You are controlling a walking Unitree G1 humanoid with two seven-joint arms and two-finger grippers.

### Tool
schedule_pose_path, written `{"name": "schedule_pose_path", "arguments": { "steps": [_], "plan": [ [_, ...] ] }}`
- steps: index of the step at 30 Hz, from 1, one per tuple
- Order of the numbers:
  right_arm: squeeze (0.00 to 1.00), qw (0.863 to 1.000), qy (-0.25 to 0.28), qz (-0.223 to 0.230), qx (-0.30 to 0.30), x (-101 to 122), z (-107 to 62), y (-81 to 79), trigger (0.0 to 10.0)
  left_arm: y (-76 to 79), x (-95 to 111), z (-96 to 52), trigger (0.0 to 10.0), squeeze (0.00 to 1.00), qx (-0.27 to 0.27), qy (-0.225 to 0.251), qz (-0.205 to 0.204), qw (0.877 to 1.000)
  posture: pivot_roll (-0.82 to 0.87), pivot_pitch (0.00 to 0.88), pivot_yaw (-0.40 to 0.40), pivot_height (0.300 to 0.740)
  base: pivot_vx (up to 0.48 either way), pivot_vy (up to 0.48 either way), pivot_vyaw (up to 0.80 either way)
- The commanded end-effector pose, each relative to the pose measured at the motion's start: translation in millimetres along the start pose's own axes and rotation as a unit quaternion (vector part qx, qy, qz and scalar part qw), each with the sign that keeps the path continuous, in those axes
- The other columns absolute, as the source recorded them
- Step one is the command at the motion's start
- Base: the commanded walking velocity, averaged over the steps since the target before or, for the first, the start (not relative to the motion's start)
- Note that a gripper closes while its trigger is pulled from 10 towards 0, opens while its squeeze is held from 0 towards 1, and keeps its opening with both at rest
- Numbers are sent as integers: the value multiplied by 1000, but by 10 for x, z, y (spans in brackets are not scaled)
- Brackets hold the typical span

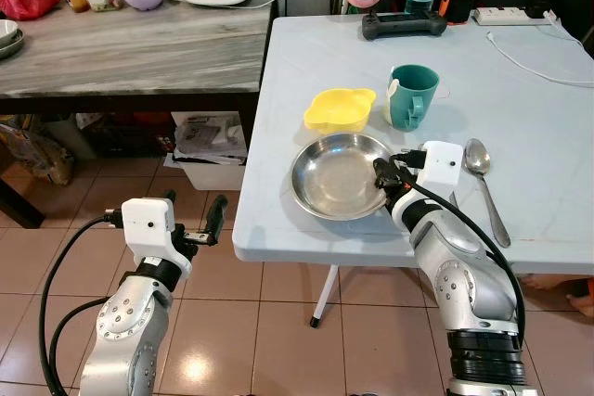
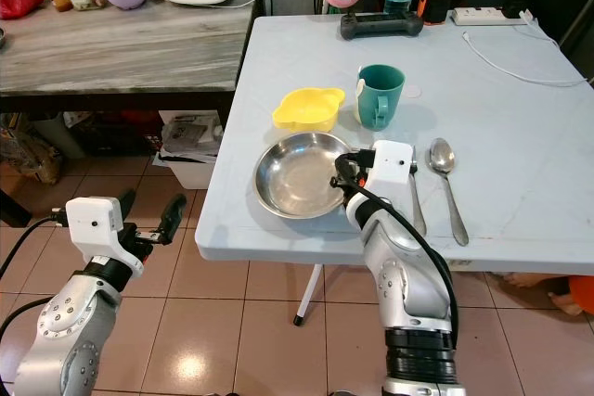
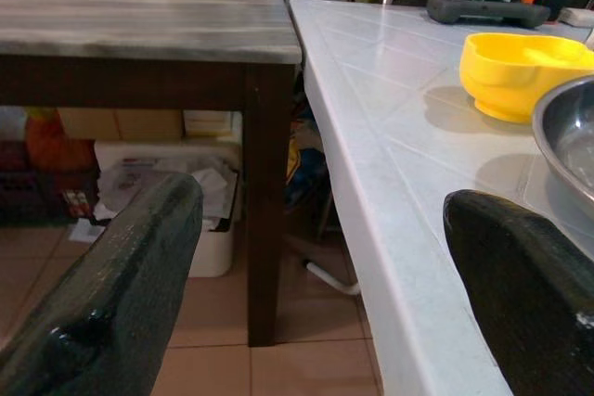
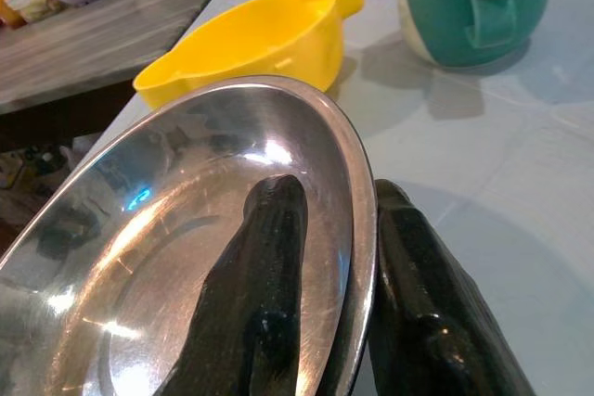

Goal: Setting the table

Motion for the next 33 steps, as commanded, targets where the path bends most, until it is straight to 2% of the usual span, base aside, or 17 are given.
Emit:
{"name": "schedule_pose_path", "arguments": {
  "steps": [1,10,33],
  "plan": [
    [0,1000,9,-9,5,31,-24,-39,10000,-53,19,2,10000,0,11,5,3,1000,-101,104,46,740,0,0,0],
    [0,1000,19,-17,5,49,-31,-42,10000,-67,25,21,10000,0,16,9,-2,1000,-104,106,50,740,0,302,0],
    [0,999,35,-23,-3,88,-26,-54,10000,-66,24,44,10000,0,12,10,-2,1000,-103,105,58,740,0,475,0]
  ]
}}
Point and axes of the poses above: a point about 5 cm out from each wrist's last joint towards the gripper, its own z axis pointing out of the wrist towards the gripper, its own x axis along the axis of the wrist's last joint, y = z × x, the point moved 4 cm from there along z, pointing out of the wrist towards the gripper, and after that the axes turned 11 degrees about -z, right-handed, at the moved point
